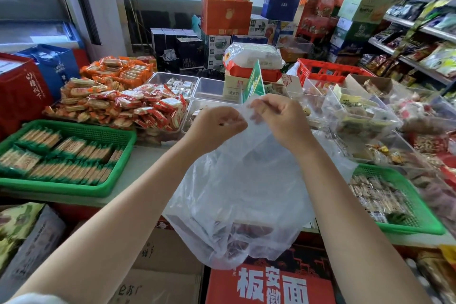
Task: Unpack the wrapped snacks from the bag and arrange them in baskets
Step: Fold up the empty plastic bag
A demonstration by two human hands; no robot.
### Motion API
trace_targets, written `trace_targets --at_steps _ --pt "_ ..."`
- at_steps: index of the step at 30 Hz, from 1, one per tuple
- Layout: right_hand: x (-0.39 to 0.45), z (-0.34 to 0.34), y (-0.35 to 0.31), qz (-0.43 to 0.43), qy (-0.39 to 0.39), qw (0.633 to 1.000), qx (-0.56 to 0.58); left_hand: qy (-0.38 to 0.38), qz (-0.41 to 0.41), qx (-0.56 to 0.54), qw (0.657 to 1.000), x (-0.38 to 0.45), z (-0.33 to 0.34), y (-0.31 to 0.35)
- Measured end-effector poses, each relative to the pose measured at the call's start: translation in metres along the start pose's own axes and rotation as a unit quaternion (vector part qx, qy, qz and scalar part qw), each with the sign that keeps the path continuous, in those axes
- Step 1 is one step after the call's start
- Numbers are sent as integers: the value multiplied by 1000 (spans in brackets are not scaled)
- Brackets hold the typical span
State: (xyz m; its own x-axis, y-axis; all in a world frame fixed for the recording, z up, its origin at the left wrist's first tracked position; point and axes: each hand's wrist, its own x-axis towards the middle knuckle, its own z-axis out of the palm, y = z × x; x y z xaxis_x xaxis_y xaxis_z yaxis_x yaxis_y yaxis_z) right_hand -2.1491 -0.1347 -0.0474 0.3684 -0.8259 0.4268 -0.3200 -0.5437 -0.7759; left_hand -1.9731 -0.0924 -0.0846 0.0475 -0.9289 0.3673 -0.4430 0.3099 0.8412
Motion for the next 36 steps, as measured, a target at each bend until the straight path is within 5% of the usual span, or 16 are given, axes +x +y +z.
trace_targets --at_steps 6,10,20,25,29,32,36 --pt "3 -8 -5 -19 46 999 4 -18 69 22 997 10 6 10" --pt "3 -8 -3 -5 64 998 15 -32 31 43 998 11 13 7" --pt "3 -38 20 91 278 951 96 -70 6 168 983 2 -2 -32" --pt "2 -52 41 148 365 915 87 -83 16 269 960 2 -20 -55" --pt "2 -62 50 170 416 891 57 -103 -75 386 913 -3 -35 -73" --pt "3 -53 52 172 381 908 35 -153 -106 449 874 -3 -32 -74" --pt "3 -25 39 145 228 962 36 -95 2 223 970 8 -7 -46"
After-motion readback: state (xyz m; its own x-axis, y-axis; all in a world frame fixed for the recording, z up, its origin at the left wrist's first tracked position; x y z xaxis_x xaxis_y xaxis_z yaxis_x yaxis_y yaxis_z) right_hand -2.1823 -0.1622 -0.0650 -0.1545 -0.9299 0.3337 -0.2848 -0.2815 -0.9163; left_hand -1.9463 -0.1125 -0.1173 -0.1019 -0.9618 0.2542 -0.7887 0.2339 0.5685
